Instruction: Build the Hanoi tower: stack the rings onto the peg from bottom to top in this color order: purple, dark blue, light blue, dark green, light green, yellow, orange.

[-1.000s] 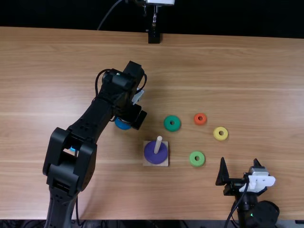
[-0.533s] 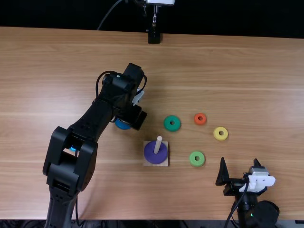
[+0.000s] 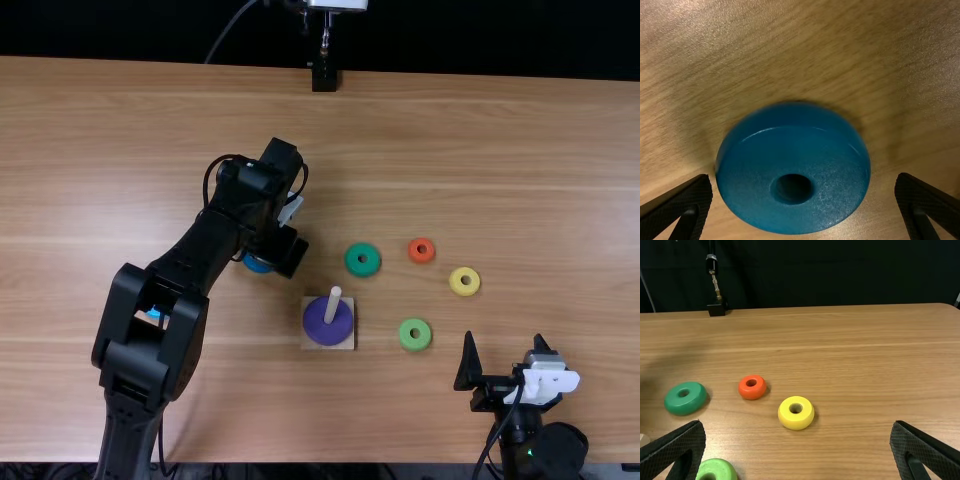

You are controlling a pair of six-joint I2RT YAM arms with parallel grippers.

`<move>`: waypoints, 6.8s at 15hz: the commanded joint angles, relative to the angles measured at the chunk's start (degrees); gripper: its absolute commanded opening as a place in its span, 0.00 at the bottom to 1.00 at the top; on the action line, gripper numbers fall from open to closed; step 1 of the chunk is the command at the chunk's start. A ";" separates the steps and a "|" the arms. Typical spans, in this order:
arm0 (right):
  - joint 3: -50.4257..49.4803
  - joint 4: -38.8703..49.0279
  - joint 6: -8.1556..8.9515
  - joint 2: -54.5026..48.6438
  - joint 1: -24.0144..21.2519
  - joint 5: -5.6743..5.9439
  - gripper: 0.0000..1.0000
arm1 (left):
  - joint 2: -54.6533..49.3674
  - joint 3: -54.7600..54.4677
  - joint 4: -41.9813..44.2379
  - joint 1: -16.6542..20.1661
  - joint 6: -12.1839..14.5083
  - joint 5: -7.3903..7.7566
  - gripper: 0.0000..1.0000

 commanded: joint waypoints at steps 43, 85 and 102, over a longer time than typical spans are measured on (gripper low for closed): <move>-3.85 -4.06 0.42 -0.71 -0.36 0.11 1.00 | -28.65 0.30 -15.99 -5.37 2.33 7.86 0.00; -3.85 -4.06 0.42 -0.71 -0.36 0.11 1.00 | -18.46 9.80 -18.52 -17.49 -0.52 7.65 1.00; -3.85 -4.06 0.52 -0.71 -0.36 0.11 1.00 | -38.94 -20.88 4.05 17.49 4.54 7.12 1.00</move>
